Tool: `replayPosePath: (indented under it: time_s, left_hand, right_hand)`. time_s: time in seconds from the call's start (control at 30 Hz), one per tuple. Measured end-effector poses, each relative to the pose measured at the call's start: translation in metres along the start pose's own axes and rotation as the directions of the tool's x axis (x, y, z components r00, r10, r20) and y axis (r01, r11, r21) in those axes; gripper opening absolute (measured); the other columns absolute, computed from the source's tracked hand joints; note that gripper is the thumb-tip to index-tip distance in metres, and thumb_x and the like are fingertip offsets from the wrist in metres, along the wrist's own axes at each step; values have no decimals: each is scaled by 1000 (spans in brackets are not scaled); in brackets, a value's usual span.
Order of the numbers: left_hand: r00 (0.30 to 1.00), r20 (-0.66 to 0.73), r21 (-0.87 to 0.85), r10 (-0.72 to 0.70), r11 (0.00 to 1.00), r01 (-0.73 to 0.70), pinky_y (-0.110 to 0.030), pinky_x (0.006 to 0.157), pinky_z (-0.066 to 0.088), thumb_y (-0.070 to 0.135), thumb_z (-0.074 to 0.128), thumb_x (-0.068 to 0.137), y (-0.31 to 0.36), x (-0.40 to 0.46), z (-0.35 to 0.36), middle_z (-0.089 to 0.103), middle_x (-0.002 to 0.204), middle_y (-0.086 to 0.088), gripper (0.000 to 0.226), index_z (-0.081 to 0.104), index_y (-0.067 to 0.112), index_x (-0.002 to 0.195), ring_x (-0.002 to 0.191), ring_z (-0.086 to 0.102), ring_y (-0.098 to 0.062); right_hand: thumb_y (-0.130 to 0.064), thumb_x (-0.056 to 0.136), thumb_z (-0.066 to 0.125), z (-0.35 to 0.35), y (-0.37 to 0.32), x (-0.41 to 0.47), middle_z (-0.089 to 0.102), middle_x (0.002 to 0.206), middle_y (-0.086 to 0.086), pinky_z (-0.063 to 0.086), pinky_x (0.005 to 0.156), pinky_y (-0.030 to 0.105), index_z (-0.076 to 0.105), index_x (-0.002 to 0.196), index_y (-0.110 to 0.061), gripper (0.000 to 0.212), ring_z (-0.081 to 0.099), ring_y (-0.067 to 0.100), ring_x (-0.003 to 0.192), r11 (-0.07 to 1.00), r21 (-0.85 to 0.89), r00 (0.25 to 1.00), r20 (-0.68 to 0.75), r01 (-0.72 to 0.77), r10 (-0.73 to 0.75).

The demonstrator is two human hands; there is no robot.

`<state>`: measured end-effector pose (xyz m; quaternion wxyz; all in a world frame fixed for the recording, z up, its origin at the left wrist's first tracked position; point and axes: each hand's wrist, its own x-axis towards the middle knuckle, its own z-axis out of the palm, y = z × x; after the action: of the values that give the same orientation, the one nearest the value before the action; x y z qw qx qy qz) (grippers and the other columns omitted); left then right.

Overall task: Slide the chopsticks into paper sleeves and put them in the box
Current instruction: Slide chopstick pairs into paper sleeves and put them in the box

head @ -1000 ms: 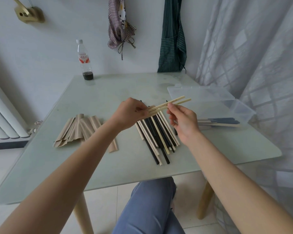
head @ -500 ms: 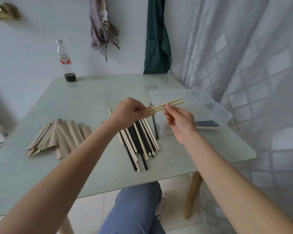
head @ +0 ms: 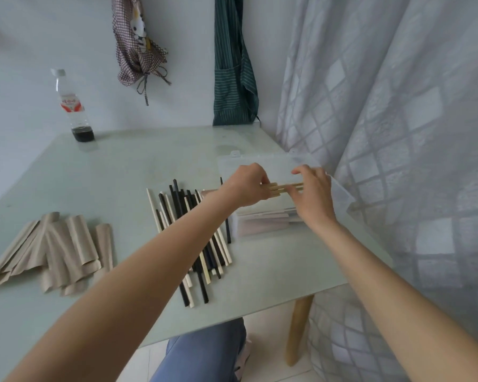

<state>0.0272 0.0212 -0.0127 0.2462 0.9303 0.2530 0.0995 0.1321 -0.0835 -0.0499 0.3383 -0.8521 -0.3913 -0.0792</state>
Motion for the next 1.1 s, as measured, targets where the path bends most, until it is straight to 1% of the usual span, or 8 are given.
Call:
replayPosePath:
  time_s: [0.2,0.3,0.43,0.57,0.67,0.77,0.93,1.1]
  left_hand:
    - [994,106,39,-22,999,18,-28,70,44,27,59,89,19,42,42,69,101,-15,30,68,2,101,88,60,-27]
    - [990,137,20,-23,1000,20,-30,81,45,29,58,89,23,52,57,65,110,-12,32,66,3,107,96,59,-27]
    - [986,158,-2,-49,999,50,-30,90,47,4,53,88,14,57,62,58,122,-10,28,62,10,114,110,57,-25]
    - [998,40,-40,-55,998,56,-34,93,48,4,49,90,1,48,44,59,120,-9,28,61,12,114,109,57,-26]
    - [995,-55,-32,-80,996,79,-37,91,49,2,43,91,-14,30,25,61,118,-9,30,62,13,110,106,58,-26]
    - [981,-133,-7,-142,990,142,-38,84,51,4,41,91,-34,4,1,59,118,-9,29,62,15,109,100,59,-28]
    - [940,-243,34,-239,966,254,-34,76,48,10,41,91,-78,-45,-36,60,116,-8,29,61,14,112,101,58,-28]
    - [886,-296,94,-358,912,400,-37,83,50,11,43,89,-138,-97,-60,61,114,-10,27,62,8,107,106,56,-31]
  right_hand:
    - [-17,99,34,-3,29,11,63,109,9,31,103,38,68,100,-10,34,55,29,103,966,-255,965,261,37,32]
    - [-16,101,27,-7,31,10,63,105,11,27,107,39,64,100,-8,38,54,31,105,930,-366,934,345,41,95]
    - [-26,101,31,-7,37,14,47,64,6,36,85,35,44,62,-9,44,52,31,85,946,-319,936,315,-51,157]
    - [-25,99,34,-1,29,14,37,56,1,29,60,30,32,55,-15,45,44,26,69,971,-232,950,284,-61,127]
    - [-19,96,39,2,5,11,46,61,-1,36,55,29,42,57,-19,39,49,25,71,993,-106,960,268,-48,75]
    - [-15,94,44,5,-33,5,69,97,5,50,80,34,70,94,-12,26,60,26,95,1000,21,974,224,13,-18]
    - [-13,95,45,28,-98,-19,66,116,5,49,93,35,65,115,-12,28,58,20,110,977,99,958,200,191,-207]
    - [-14,96,44,77,-151,-48,61,124,6,47,96,36,60,122,-11,31,55,22,116,944,99,859,394,314,-327]
